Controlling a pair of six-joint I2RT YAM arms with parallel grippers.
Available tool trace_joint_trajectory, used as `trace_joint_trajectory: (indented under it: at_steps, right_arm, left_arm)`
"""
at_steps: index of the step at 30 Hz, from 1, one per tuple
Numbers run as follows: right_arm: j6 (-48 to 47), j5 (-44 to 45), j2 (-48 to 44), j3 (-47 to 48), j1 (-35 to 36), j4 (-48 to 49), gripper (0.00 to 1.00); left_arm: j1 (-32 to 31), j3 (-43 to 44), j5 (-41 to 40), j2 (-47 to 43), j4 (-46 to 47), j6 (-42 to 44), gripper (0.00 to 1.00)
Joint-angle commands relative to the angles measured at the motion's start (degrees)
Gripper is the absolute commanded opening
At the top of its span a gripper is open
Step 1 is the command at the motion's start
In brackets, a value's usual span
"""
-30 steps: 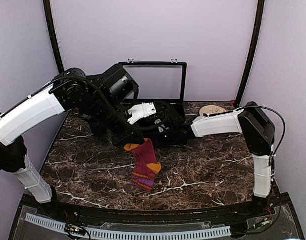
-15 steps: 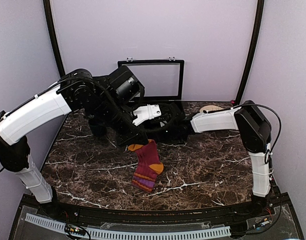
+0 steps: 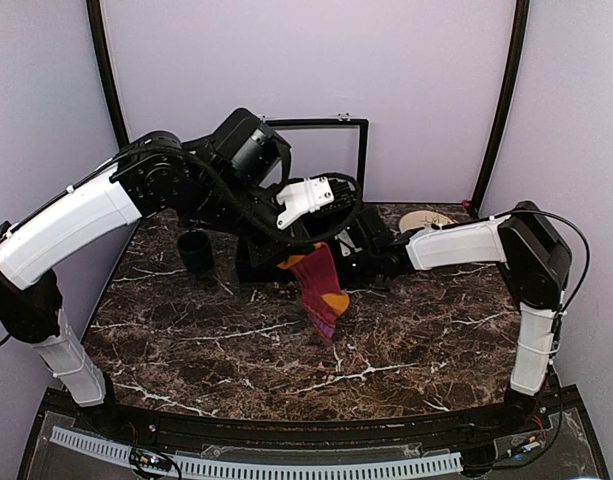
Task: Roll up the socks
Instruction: Adjust the storage box at the center of the board, then place the sock at the center of the board.
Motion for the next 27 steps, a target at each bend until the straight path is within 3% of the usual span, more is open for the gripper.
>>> trace_joint_trajectory:
  at_steps: [1, 15, 22, 27]
  right_arm:
    - [0.15, 3.13, -6.42, -3.60, -0.37, 3.23, 0.54]
    - [-0.06, 7.17, -14.73, -6.55, -0.22, 0.71, 0.54]
    - [0.95, 9.74, -17.85, -10.32, 0.11, 0.86, 0.54]
    - [2.78, 15.62, -22.55, -15.23, -0.67, 1.35, 0.55]
  left_arm:
    - [0.20, 5.54, -1.26, 2.38, 0.81, 1.98, 0.00]
    - [0.20, 2.98, -4.13, -6.78, -10.28, 1.78, 0.00]
    - [0.35, -1.44, 3.49, -5.38, -8.47, 7.97, 0.00]
    - [1.55, -6.94, 11.74, 3.62, -2.68, 11.30, 0.00]
